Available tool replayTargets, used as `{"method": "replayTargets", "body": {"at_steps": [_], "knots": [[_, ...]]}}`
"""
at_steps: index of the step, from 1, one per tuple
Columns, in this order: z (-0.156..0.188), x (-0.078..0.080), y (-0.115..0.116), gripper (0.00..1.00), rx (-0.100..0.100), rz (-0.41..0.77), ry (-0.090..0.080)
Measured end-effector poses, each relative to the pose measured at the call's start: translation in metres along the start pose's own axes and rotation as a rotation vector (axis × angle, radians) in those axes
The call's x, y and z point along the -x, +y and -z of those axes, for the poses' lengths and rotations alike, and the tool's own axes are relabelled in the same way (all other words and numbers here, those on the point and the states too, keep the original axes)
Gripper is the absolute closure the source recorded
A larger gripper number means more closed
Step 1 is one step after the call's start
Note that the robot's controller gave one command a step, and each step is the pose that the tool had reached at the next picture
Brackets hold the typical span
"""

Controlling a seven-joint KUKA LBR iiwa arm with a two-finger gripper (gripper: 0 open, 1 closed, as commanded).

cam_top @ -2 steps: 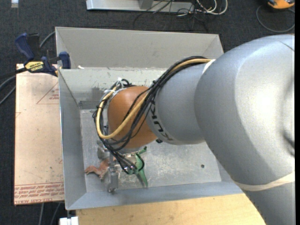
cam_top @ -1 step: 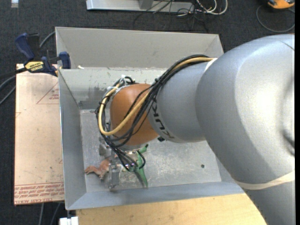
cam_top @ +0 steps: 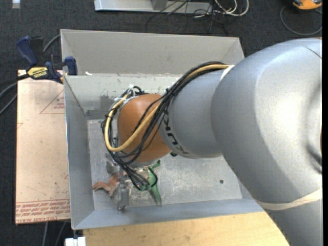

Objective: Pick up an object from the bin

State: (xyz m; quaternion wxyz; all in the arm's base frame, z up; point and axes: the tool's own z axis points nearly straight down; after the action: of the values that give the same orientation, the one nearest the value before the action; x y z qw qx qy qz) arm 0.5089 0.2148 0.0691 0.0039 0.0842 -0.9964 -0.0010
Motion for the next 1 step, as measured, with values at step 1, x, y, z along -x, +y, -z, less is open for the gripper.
{"method": "replayTargets", "body": {"at_steps": [1], "knots": [[0.0007,0.0056,-0.0068,0.00,0.001,-0.030,-0.008]]}}
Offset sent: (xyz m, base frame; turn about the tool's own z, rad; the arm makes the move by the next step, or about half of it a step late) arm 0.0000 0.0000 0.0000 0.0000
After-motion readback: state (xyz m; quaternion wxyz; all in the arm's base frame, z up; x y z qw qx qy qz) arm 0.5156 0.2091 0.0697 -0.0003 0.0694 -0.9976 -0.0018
